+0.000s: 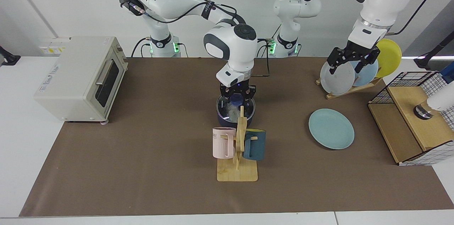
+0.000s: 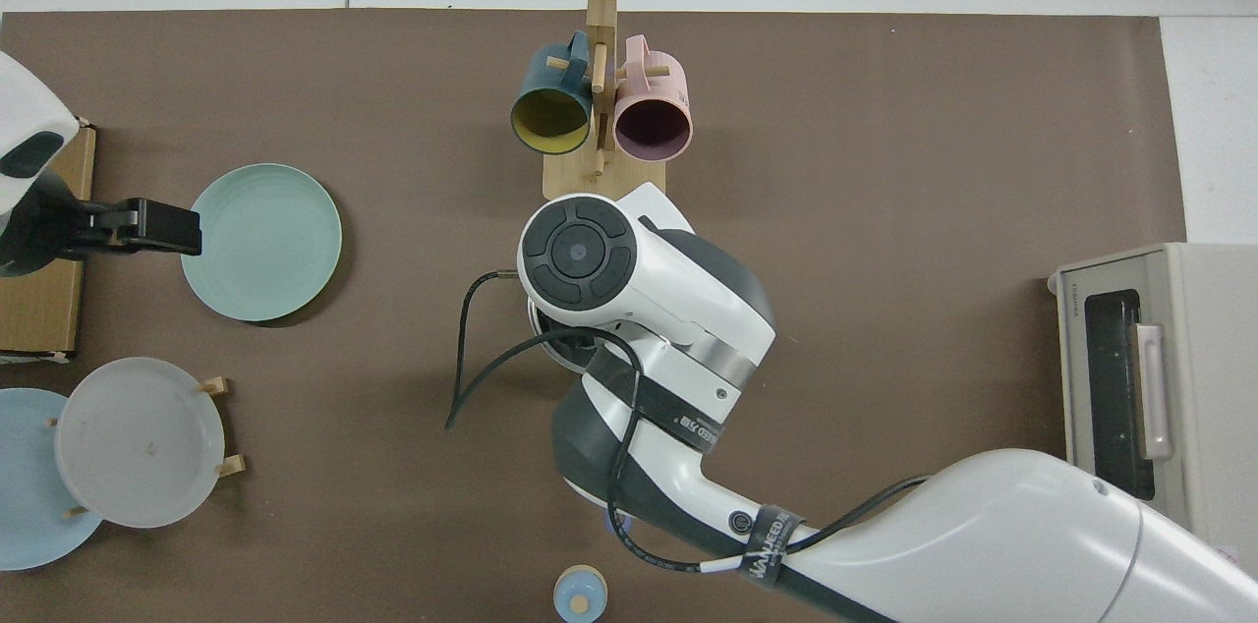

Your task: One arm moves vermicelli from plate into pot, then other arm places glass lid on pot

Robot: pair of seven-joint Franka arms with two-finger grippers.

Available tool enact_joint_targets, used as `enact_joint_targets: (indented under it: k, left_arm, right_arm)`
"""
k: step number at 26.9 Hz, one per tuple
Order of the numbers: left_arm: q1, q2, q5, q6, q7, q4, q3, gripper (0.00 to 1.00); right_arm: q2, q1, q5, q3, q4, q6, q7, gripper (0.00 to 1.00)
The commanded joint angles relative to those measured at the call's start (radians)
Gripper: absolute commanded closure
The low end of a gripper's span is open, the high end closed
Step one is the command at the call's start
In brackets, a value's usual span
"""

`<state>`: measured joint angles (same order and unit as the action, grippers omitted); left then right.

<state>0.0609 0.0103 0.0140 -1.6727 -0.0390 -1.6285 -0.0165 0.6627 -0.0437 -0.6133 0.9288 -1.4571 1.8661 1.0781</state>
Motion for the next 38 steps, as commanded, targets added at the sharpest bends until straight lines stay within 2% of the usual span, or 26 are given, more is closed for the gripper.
enact_joint_targets:
  k: [1, 12, 13, 15, 17, 18, 29, 34, 38]
  left_arm:
    - [0.0, 0.025, 0.007, -0.006, 0.005, -0.028, -0.002, 0.0]
    - [0.0, 0.025, 0.009, -0.006, 0.005, -0.028, -0.002, 0.0]
    - [0.0, 0.025, 0.007, -0.006, 0.005, -0.028, -0.002, 0.0]
    - [0.0, 0.025, 0.009, -0.006, 0.005, -0.028, -0.002, 0.0]
    - [0.0, 0.025, 0.009, -0.006, 0.005, -0.028, -0.002, 0.0]
    - [0.0, 0.025, 0.007, -0.006, 0.005, -0.028, -0.002, 0.0]
    - [0.0, 0.025, 0.009, -0.006, 0.005, -0.028, -0.002, 0.0]
    - [0.0, 0.025, 0.009, -0.006, 0.005, -0.028, -0.002, 0.0]
    - [0.0, 0.025, 0.009, -0.006, 0.005, -0.028, -0.002, 0.0]
  right_arm:
    - [-0.017, -0.03, -0.023, 0.015, -0.046, 0.03, 0.043, 1.0]
    - [-0.017, -0.03, -0.025, 0.013, -0.045, 0.045, 0.045, 1.0]
    - [-0.018, -0.028, -0.025, 0.013, -0.045, 0.045, 0.045, 0.96]
    - [-0.018, -0.028, -0.028, 0.013, -0.045, 0.044, 0.043, 0.57]
    - [-0.018, -0.028, -0.039, 0.013, -0.042, 0.039, 0.043, 0.09]
    - [-0.018, -0.027, -0.045, 0.013, -0.04, 0.038, 0.043, 0.0]
    - [-0.031, -0.015, -0.046, 0.024, 0.018, -0.057, 0.045, 0.0]
    - [-0.077, -0.03, -0.033, 0.056, 0.032, -0.125, 0.019, 0.0]
    - [-0.135, -0.025, 0.007, 0.048, 0.095, -0.231, -0.044, 0.0]
